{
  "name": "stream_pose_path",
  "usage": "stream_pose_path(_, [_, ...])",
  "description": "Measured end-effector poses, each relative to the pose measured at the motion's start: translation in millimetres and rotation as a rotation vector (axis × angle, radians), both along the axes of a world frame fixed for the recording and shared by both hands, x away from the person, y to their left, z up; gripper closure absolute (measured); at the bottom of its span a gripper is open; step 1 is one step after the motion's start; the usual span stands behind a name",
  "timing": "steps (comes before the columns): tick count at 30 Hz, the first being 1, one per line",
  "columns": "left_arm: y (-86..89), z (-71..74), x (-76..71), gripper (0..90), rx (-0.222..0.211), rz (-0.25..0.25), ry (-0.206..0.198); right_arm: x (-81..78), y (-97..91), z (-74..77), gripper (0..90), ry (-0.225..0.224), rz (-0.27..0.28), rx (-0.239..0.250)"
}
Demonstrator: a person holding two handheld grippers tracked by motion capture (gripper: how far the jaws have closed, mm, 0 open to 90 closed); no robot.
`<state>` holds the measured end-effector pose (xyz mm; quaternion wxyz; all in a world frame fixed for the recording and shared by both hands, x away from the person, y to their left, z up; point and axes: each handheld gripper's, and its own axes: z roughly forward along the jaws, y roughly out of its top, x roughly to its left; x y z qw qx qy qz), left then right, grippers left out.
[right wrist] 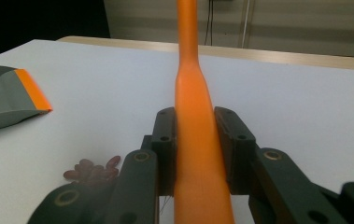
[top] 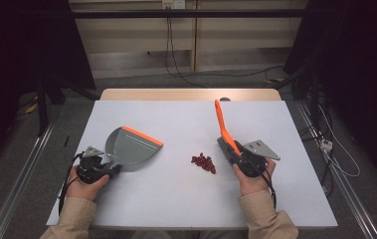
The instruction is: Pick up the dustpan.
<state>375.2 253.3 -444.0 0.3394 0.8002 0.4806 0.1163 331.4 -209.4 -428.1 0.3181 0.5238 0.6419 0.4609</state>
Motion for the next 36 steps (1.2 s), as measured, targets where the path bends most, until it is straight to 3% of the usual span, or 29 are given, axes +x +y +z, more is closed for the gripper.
stream_pose_path(4, [-0.7, 3.5, -1.0, 63.0, 0.018, -0.026, -0.008, 0.3, -0.5, -0.4, 71.1, 0.000, 0.004, -0.003])
stream_pose_path(15, [2.9, 23.5, -15.2, 63.2, -0.019, -0.159, -0.048, 1.5, -3.4, 0.1, 71.2, 0.000, 0.012, 0.004])
stream_pose_path(25, [-24.4, 30.7, -32.2, 63.1, -0.024, -0.349, -0.046, 6.5, -1.7, -3.1, 71.2, 0.019, 0.056, -0.007])
stream_pose_path(36, [-51.2, 26.9, -42.4, 63.0, 0.010, -0.482, -0.018, 9.1, -0.7, -3.0, 71.2, 0.017, 0.088, -0.010])
